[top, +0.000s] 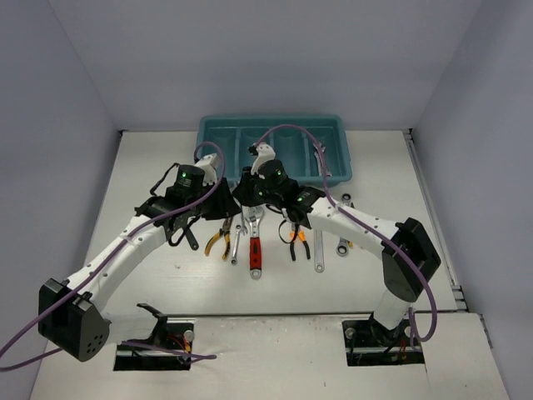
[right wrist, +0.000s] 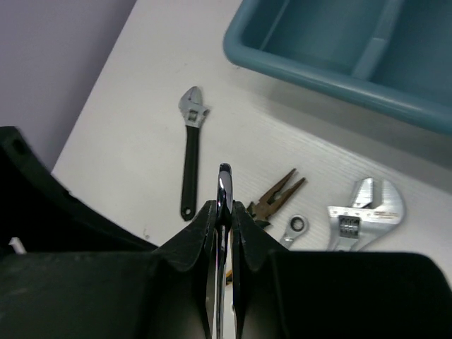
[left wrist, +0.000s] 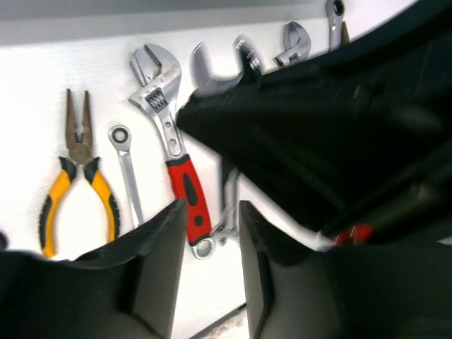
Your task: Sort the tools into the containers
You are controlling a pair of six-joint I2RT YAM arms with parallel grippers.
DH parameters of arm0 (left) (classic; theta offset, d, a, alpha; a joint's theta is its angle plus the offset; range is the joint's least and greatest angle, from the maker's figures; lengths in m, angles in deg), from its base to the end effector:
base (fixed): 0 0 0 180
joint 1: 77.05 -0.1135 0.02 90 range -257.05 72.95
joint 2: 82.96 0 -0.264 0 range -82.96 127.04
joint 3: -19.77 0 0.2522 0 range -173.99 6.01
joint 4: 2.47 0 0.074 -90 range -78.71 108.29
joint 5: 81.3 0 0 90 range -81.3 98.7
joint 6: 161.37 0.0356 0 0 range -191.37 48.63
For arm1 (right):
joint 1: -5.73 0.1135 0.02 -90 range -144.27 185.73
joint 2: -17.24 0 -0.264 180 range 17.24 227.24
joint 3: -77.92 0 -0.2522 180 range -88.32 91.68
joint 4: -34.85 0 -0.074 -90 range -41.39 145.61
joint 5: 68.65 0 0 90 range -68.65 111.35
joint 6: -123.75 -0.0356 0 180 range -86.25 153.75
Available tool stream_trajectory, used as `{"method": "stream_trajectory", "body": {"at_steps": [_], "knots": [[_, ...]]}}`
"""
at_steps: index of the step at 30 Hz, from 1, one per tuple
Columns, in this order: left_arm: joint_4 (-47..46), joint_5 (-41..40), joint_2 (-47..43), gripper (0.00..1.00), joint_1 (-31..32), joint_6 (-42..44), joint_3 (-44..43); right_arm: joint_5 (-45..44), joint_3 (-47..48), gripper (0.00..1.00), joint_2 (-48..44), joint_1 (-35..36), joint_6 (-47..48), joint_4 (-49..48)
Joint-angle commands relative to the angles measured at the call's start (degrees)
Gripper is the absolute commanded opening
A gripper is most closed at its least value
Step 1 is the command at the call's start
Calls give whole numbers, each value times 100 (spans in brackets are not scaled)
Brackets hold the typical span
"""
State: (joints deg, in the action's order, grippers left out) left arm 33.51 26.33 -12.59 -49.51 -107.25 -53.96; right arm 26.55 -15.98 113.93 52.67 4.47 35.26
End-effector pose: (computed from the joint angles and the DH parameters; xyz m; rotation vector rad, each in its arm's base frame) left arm 0.2380 -0.1362 0.3188 0.0270 2.2720 -0.9499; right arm 0.2749 0.2989 0.3085 -0.3585 1.8488 1.0247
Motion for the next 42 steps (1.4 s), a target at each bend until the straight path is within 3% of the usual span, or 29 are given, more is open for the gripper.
{"method": "stream_trajectory", "body": {"at_steps": [1, 3, 6, 8, 15, 24, 28, 35, 42], "knots": [[124, -717, -189, 54, 16, 228, -205, -293, 164, 0, -524, -657, 640, -27], [419, -1086, -211, 67, 8, 308, -229, -406, 327, 0, -566, -1059, 1049, 257], [782, -1574, -265, 73, -9, 358, -229, -1042, 625, 0, -538, -1521, 1997, 538], [931, -1703, -334, 74, -21, 408, -188, -1473, 800, 0, -433, -1926, 2347, 572], [1388, -1990, -349, 74, -30, 606, -95, -1655, 1844, 0, 647, -2989, 2875, 579], [1713, -1984, -397, 74, -63, 573, -50, -1618, 3290, 3, 2544, -3262, 2772, 662], [1783, -2008, -461, 74, -70, 559, -21, -1468, 3536, 14, 2923, -3264, 2569, 685], [1839, -2073, -477, 74, -74, 573, -11, -1411, 3271, 39, 2401, -3261, 2421, 721], [1857, -2066, -167, 74, -76, 653, -323, -1585, 1664, 43, 601, -3296, 1939, 899]]}}
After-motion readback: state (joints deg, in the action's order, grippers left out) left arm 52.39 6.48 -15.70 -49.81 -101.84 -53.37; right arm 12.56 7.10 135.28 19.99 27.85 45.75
